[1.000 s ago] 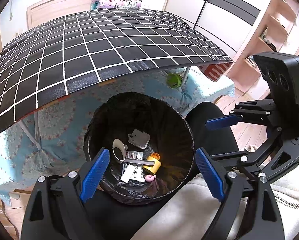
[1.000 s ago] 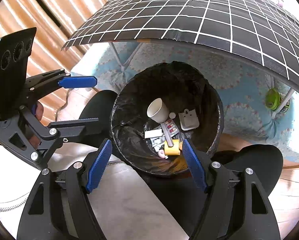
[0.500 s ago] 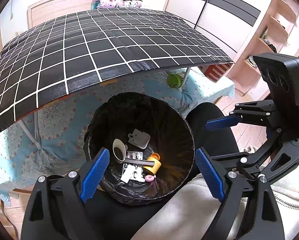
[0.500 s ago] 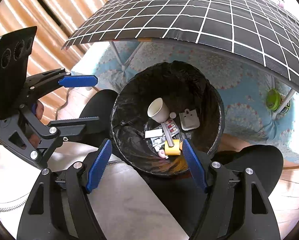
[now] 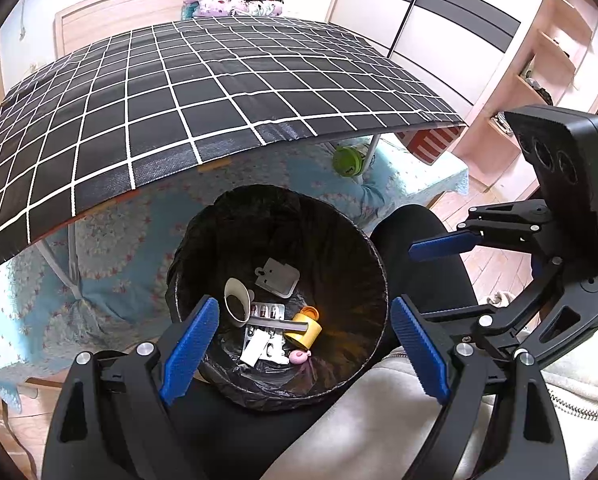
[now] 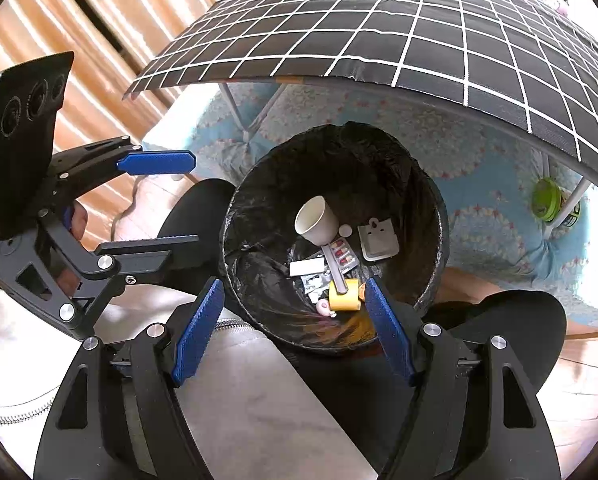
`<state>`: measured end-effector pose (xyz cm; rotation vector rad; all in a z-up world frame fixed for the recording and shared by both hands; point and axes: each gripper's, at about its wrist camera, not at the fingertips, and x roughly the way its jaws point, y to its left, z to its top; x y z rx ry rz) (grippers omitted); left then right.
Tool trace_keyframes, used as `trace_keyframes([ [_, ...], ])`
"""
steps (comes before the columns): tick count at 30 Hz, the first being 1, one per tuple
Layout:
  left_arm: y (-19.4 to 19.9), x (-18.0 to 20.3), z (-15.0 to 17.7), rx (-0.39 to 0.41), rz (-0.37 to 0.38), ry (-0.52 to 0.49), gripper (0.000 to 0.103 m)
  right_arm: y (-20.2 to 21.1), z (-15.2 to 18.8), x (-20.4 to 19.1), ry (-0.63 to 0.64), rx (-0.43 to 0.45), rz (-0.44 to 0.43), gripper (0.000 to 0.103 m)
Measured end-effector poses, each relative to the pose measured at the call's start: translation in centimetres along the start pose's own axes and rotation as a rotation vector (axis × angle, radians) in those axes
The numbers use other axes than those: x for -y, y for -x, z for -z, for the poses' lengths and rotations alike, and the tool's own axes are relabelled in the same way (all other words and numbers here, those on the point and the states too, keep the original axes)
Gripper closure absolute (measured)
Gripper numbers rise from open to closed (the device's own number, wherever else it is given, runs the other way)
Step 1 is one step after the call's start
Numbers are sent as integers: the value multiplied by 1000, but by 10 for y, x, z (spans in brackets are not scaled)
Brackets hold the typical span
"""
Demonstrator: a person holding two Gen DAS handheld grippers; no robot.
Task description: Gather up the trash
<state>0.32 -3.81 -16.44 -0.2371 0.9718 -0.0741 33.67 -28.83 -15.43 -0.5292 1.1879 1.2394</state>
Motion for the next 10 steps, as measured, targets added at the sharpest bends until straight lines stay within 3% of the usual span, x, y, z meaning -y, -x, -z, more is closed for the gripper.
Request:
trace_keyframes([
  [10,-1,1,0,0,3,-3,18,0,0,-1,1,0,2,31],
])
